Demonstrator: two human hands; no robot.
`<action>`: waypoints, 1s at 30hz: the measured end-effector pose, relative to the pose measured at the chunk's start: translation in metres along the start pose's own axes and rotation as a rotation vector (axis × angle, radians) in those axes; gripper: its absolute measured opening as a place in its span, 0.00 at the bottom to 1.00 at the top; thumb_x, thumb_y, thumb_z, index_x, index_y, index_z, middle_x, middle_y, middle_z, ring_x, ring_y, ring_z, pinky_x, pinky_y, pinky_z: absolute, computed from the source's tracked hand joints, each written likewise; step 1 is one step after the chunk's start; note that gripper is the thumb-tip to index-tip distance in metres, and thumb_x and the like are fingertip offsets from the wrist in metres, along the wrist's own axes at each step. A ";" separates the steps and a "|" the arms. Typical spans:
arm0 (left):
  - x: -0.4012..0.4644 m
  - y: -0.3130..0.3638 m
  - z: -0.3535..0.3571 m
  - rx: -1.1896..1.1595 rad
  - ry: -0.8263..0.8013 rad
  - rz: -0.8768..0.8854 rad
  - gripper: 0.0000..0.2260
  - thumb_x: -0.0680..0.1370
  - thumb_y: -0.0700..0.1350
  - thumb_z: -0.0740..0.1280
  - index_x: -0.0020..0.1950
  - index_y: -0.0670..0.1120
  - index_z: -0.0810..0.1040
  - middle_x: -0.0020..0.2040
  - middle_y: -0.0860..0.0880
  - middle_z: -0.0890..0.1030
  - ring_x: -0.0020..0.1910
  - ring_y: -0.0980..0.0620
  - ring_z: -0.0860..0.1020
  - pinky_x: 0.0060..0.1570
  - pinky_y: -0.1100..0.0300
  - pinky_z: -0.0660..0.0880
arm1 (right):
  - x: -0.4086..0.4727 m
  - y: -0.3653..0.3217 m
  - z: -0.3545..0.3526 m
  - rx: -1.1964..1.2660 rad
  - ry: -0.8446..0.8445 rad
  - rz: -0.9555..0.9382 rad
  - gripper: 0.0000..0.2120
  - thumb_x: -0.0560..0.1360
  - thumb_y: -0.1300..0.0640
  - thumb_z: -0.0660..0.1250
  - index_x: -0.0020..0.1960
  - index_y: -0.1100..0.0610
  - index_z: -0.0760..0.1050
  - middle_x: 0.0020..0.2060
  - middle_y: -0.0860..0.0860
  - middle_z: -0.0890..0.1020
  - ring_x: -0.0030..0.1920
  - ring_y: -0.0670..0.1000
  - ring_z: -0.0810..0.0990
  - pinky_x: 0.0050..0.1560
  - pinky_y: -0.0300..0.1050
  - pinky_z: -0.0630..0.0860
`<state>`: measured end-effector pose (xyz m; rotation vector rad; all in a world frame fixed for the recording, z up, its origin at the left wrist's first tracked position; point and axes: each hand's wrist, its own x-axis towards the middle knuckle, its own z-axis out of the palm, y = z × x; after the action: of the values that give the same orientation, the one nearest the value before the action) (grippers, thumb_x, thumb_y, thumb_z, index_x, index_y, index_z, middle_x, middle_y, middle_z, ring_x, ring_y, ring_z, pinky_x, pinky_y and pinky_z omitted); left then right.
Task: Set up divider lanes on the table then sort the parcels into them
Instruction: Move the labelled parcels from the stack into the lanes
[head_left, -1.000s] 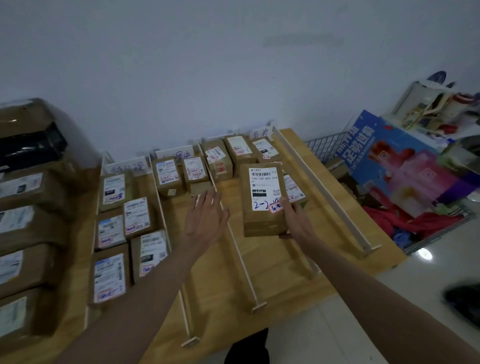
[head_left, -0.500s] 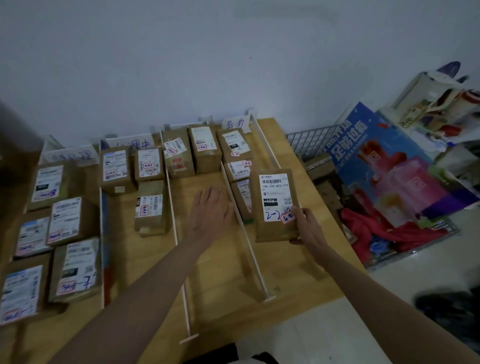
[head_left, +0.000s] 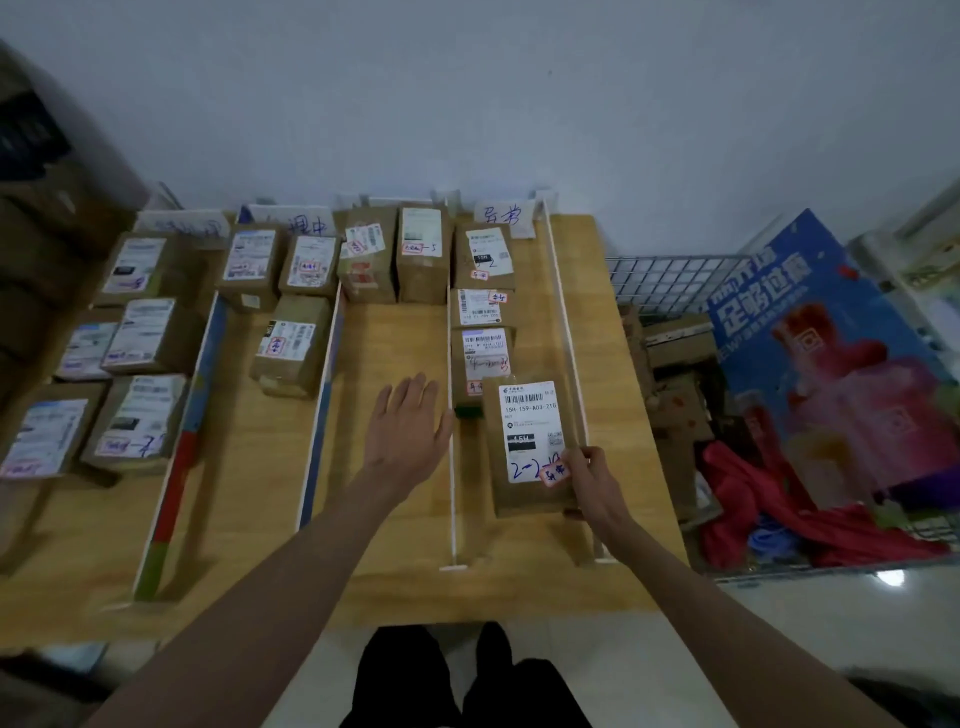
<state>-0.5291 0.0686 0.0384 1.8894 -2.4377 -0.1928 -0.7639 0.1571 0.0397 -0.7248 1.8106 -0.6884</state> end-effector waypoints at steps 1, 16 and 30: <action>-0.005 0.003 0.003 -0.001 -0.010 -0.018 0.23 0.83 0.55 0.55 0.74 0.44 0.68 0.74 0.44 0.69 0.73 0.46 0.66 0.74 0.47 0.58 | 0.001 0.005 0.000 -0.010 -0.021 0.006 0.16 0.82 0.44 0.58 0.62 0.54 0.65 0.56 0.55 0.79 0.55 0.57 0.78 0.52 0.64 0.80; -0.050 -0.029 0.021 0.022 -0.008 -0.191 0.23 0.82 0.54 0.56 0.73 0.43 0.69 0.73 0.44 0.70 0.72 0.45 0.68 0.74 0.47 0.61 | 0.024 0.027 0.035 -0.048 -0.177 0.088 0.19 0.82 0.44 0.58 0.63 0.58 0.64 0.54 0.54 0.77 0.49 0.53 0.77 0.53 0.64 0.80; -0.036 -0.044 0.022 0.054 -0.011 -0.208 0.23 0.82 0.55 0.55 0.73 0.44 0.70 0.71 0.46 0.72 0.71 0.48 0.68 0.73 0.47 0.61 | 0.040 0.024 0.050 -0.085 -0.189 0.078 0.13 0.83 0.50 0.56 0.58 0.60 0.66 0.50 0.54 0.77 0.45 0.50 0.76 0.56 0.63 0.78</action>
<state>-0.4803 0.0945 0.0123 2.1702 -2.2721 -0.1469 -0.7325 0.1368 -0.0173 -0.7454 1.6928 -0.4777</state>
